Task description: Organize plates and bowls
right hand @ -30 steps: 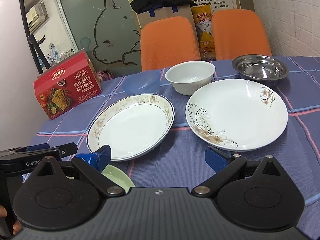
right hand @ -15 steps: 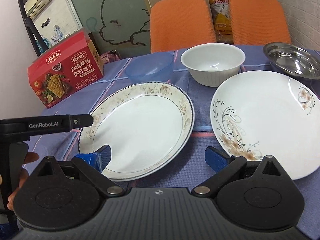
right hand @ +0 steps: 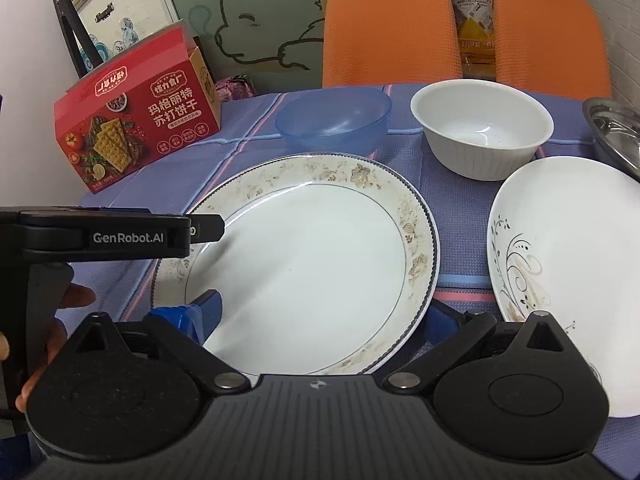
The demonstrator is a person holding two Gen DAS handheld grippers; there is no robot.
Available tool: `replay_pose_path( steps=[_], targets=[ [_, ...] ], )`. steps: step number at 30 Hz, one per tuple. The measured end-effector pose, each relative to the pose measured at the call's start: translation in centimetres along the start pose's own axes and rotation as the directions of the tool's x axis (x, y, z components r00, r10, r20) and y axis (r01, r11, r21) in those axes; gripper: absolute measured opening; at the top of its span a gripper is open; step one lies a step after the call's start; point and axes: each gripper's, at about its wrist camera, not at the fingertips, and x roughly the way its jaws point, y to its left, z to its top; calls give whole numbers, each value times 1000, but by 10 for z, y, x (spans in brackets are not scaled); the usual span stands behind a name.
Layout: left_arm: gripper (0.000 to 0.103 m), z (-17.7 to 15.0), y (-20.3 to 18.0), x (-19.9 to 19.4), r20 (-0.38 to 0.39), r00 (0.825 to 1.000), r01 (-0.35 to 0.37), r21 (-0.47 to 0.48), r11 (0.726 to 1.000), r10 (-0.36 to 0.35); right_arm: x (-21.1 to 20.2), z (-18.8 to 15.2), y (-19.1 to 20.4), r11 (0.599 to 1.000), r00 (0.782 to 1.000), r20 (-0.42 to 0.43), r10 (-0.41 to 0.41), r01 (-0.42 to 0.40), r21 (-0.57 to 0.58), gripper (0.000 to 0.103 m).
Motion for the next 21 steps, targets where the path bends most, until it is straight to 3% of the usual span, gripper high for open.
replay_pose_path(
  steps=[5, 9, 13, 18, 21],
  targets=[
    [75, 3, -10, 10, -7, 1000, 18, 20, 1000, -17, 1, 2, -10, 998, 998, 31, -57, 57, -14, 88],
    [76, 3, -12, 17, -5, 1000, 4, 22, 1000, -4, 11, 0, 2, 985, 994, 8, -105, 105, -137, 89],
    [76, 4, -9, 17, -4, 1000, -5, 21, 1000, 6, 11, -5, 0, 984, 995, 44, -87, 93, -154, 91],
    [74, 4, -8, 19, -4, 1000, 20, 1, 1000, -20, 14, 3, 3, 987, 996, 12, -84, 85, -135, 91],
    [69, 3, -5, 18, -2, 999, 43, -19, 999, -43, 12, 3, 0, 994, 999, 35, -24, 27, -110, 91]
  ],
)
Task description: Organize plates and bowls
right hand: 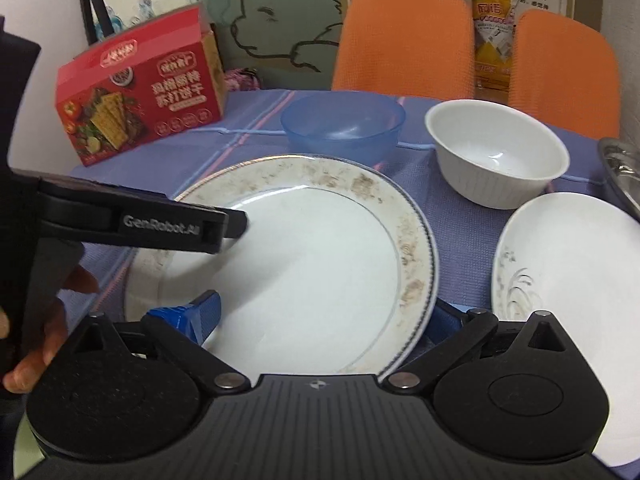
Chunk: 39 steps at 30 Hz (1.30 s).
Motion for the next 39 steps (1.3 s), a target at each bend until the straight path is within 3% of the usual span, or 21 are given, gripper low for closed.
replay_pose_path(
  steps=[3, 6, 8, 11, 17, 27, 39],
  targets=[
    [60, -1, -4, -2, 15, 1000, -6, 12, 1000, 6, 2, -4, 3, 997, 999, 30, -13, 15, -74, 88],
    [39, -2, -14, -5, 18, 1000, 5, 31, 999, -5, 3, -6, 4, 996, 998, 50, -25, 29, -82, 87],
    [39, -2, -20, -6, 16, 1000, -21, 36, 999, 20, 2, -5, 3, 997, 998, 48, -28, 31, -70, 87],
    [32, -3, -20, -9, -3, 1000, -1, 24, 1000, 1, 0, -3, 1, 999, 999, 44, -16, 18, -30, 87],
    [31, -1, -23, -22, 11, 1000, 5, 22, 1000, -5, -13, -4, -1, 1000, 998, 55, 0, 0, -6, 87],
    [31, -14, -31, -77, 78, 997, 0, 24, 1000, -2, -57, -9, 15, 1000, 992, 125, -4, 7, -25, 87],
    [27, -87, -34, -147, 92, 995, -39, 14, 999, 38, -112, -62, 57, 998, 991, 127, 38, -31, -53, 87]
  ],
)
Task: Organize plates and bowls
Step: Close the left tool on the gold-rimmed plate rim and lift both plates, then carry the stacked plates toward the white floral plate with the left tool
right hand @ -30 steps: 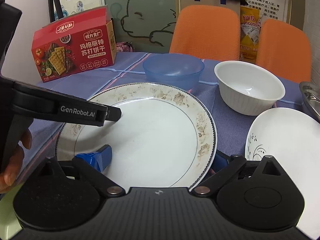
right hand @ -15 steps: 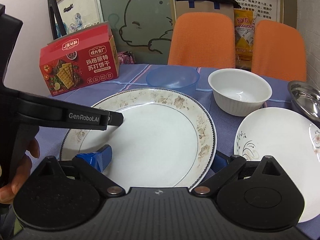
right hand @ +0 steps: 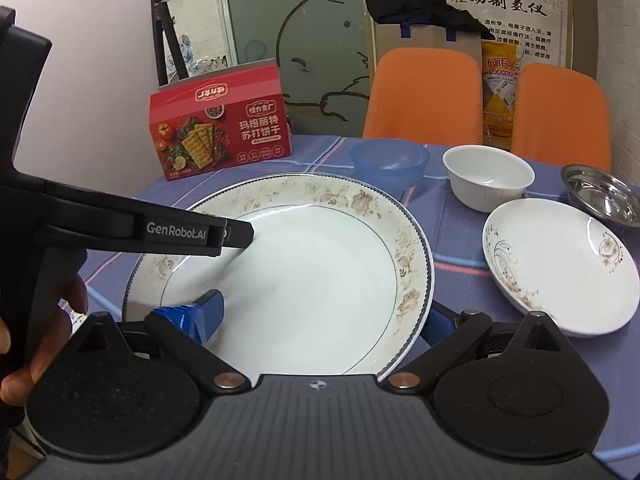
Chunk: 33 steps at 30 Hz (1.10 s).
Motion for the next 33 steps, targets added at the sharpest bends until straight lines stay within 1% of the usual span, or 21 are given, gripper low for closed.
replay_pose_path(
  steps=[5, 11, 14, 16, 18, 20, 22, 24, 28, 31, 33],
  targets=[
    [27, -30, -4, -17, -15, 1000, -8, 2, 1000, 8, -15, -23, 12, 1000, 1000, -16, 9, -9, 20, 88],
    [27, -47, 0, -17, -39, 999, 18, -32, 999, -19, -22, -38, 16, 1000, 1000, -27, 7, -6, 25, 88],
    [27, -53, 1, -12, -44, 999, 6, -29, 1000, -7, -21, -43, 17, 1000, 999, -32, 9, -8, 23, 88],
    [28, -54, -1, -11, -29, 1000, 6, -16, 1000, -6, -20, -45, 17, 1000, 1000, -19, 18, -18, 23, 87],
    [31, -55, -2, -12, -20, 1000, 11, -6, 1000, -11, -17, -45, 17, 1000, 1000, -22, 11, -11, 23, 87],
    [32, -55, -1, -14, -13, 1000, 25, -15, 1000, -25, -15, -46, 15, 1000, 1000, -23, 13, -13, 26, 87],
    [37, -53, 3, -16, -3, 999, 34, -35, 999, -35, -16, -47, 12, 1000, 1000, -14, -14, 15, 27, 87],
    [37, -49, 6, -17, 6, 999, 32, -48, 998, -32, -19, -46, 9, 998, 999, 13, -50, 50, 26, 87],
    [39, -44, 9, -20, 16, 1000, 23, -58, 998, -23, -25, -41, 1, 998, 998, 41, -54, 52, 47, 87],
    [43, -41, 7, -22, 23, 999, 29, -52, 998, -28, -27, -41, -5, 997, 998, 42, -55, 52, 64, 87],
    [49, -39, 2, -22, 25, 999, 30, -42, 999, -29, -27, -42, -11, 995, 998, 37, -50, 47, 87, 87]
  ],
)
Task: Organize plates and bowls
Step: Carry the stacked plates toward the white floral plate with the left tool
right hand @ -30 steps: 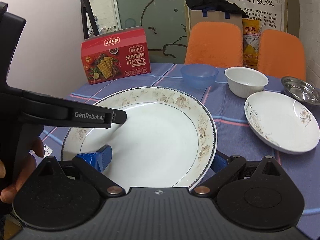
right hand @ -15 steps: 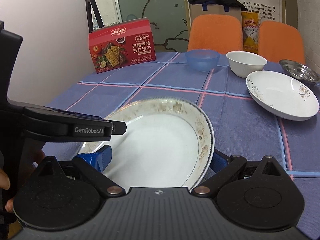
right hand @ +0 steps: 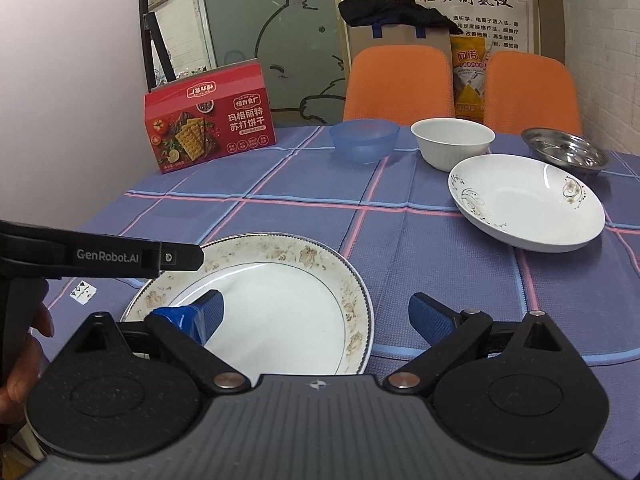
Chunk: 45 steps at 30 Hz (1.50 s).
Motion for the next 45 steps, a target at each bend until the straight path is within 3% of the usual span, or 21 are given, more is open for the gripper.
replay_pose_path(
  steps=[7, 8, 20, 33, 45],
  targets=[
    [67, 10, -22, 2, -2, 1000, 5, 12, 1000, -5, -8, -2, -33, 994, 1000, 7, -25, 24, 110, 87],
    [78, 11, -26, 1, 2, 1000, 5, 12, 1000, -5, -10, -2, -39, 991, 999, 11, -32, 30, 129, 87],
    [78, 22, -84, 9, 13, 999, 33, 99, 995, -34, -31, -17, -103, 945, 995, 25, -94, 81, 318, 87],
    [78, 23, -128, 14, 0, 998, 58, 124, 991, -58, -56, -24, -136, 922, 989, 54, -134, 105, 372, 88],
    [78, 14, -144, 10, -10, 997, 72, 145, 987, -71, -72, -33, -148, 907, 986, 63, -157, 119, 405, 88]
  ],
)
